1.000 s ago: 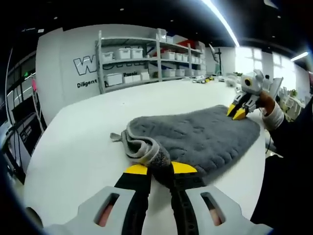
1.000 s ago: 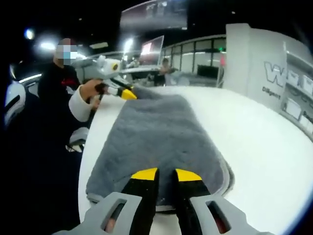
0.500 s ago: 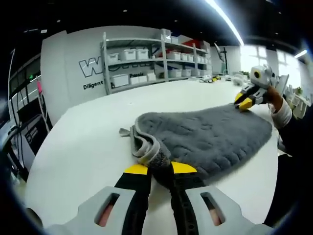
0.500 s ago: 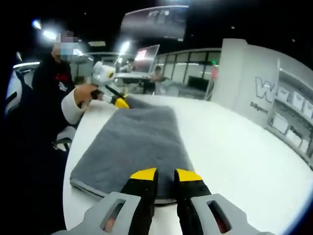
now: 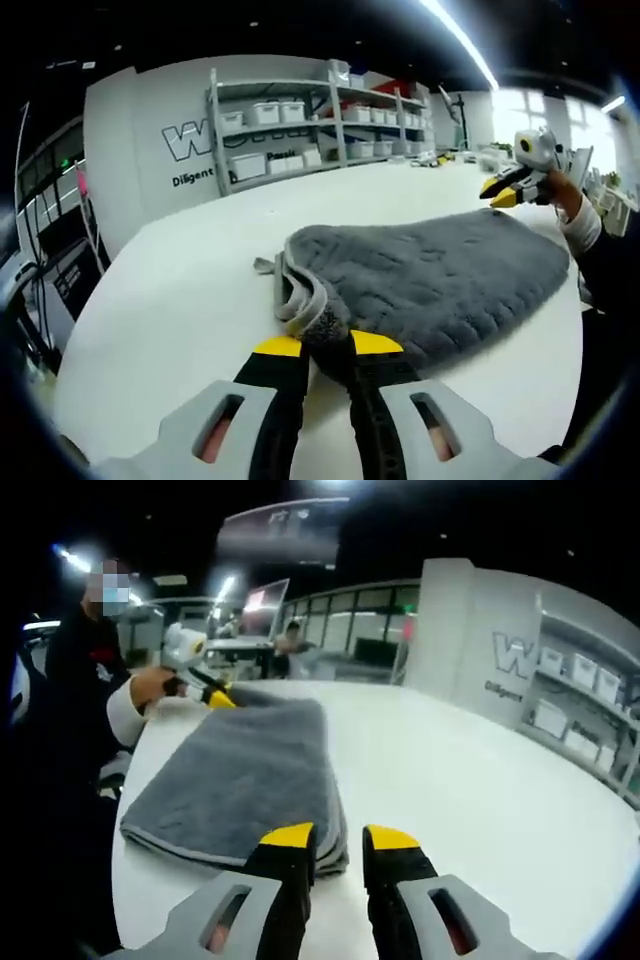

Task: Open the folded towel by lifting each exposed corner and separating the folded layers until the towel lies flat within the target outline without major curled edges

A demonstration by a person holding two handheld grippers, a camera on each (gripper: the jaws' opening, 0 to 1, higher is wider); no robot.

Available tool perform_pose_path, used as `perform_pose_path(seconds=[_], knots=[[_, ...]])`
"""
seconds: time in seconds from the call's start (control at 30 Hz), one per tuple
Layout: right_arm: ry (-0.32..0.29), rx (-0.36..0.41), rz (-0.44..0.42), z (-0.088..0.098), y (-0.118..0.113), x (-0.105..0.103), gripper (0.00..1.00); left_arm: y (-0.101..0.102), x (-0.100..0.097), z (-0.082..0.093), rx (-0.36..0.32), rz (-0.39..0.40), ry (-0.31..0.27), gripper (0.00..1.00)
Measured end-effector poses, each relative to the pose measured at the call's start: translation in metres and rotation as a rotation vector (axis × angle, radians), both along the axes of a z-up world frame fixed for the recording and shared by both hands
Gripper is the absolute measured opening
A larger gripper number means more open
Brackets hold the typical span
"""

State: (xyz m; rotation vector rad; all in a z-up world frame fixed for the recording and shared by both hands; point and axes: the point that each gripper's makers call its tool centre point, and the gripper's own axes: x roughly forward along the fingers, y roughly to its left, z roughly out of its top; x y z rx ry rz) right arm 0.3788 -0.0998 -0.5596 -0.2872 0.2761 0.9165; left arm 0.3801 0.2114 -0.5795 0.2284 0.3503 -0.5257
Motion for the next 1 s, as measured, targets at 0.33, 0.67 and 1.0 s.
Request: perform_pose_path(seconds=[0.33, 0.67, 1.0], knots=[[0.064, 0.029, 0.023, -0.007, 0.007, -0.005, 0.24, 0.003, 0.003, 0.002, 0.005, 0.011, -0.015, 0.15], [0.154, 0.03, 0.041, -0.019, 0.009, -0.01, 0.24, 0.007, 0.02, 0.006, 0.034, 0.057, -0.072, 0.15], [0.168, 0.01, 0.089, -0.022, 0.014, -0.019, 0.19, 0.01, 0.029, 0.009, 0.07, 0.091, -0.109, 0.16]])
